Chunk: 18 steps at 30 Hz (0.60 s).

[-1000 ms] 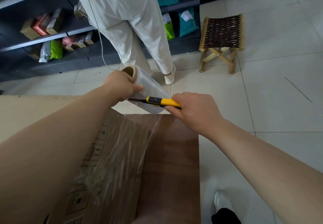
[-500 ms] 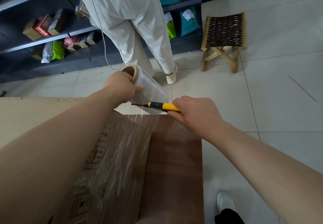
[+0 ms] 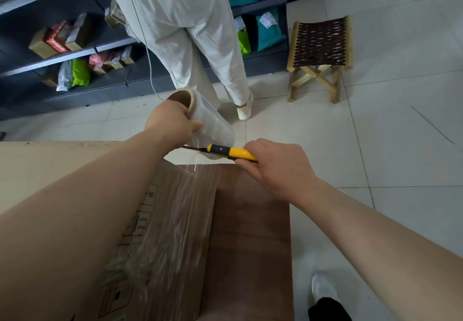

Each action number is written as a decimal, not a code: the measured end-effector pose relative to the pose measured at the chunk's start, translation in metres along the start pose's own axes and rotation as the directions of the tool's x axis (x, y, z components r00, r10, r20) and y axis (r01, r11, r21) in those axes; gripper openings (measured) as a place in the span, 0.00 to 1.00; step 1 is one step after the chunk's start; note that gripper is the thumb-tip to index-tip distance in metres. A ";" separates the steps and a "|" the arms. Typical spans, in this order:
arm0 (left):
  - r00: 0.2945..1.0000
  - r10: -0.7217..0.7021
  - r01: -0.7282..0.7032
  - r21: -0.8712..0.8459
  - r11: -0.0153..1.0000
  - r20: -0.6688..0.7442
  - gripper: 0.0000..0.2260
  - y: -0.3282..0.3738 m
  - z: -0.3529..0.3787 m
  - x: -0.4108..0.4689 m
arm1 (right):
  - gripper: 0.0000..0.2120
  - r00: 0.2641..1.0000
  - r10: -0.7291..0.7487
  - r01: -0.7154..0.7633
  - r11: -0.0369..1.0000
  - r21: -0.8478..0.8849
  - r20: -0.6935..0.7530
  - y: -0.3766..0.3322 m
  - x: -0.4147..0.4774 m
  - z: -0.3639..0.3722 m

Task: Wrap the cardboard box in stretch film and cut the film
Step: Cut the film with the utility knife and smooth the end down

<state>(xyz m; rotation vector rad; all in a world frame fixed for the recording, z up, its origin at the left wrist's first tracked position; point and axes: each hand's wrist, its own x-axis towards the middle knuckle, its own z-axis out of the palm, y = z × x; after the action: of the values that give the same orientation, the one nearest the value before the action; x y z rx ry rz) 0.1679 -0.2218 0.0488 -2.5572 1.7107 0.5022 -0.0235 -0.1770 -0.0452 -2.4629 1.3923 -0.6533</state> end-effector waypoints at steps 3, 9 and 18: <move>1.000 -0.006 0.006 0.025 1.000 0.002 0.19 0.001 -0.001 -0.001 | 0.18 0.993 0.054 -0.052 0.998 0.022 -0.104 0.012 -0.007 -0.004; 0.999 -0.029 0.029 -0.008 1.000 0.013 0.19 0.004 0.001 -0.002 | 0.20 0.996 0.041 -0.042 0.999 -0.015 -0.074 0.023 -0.013 -0.006; 0.999 -0.003 0.006 -0.071 0.997 0.047 0.16 0.005 0.000 -0.008 | 0.17 0.994 -0.044 0.053 0.995 -0.085 0.103 0.006 0.006 0.008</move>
<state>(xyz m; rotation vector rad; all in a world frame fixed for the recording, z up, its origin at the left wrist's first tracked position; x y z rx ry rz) 0.1606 -0.2166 0.0520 -2.5746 1.7018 0.6292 -0.0215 -0.1853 -0.0529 -2.5660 1.3540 -0.4794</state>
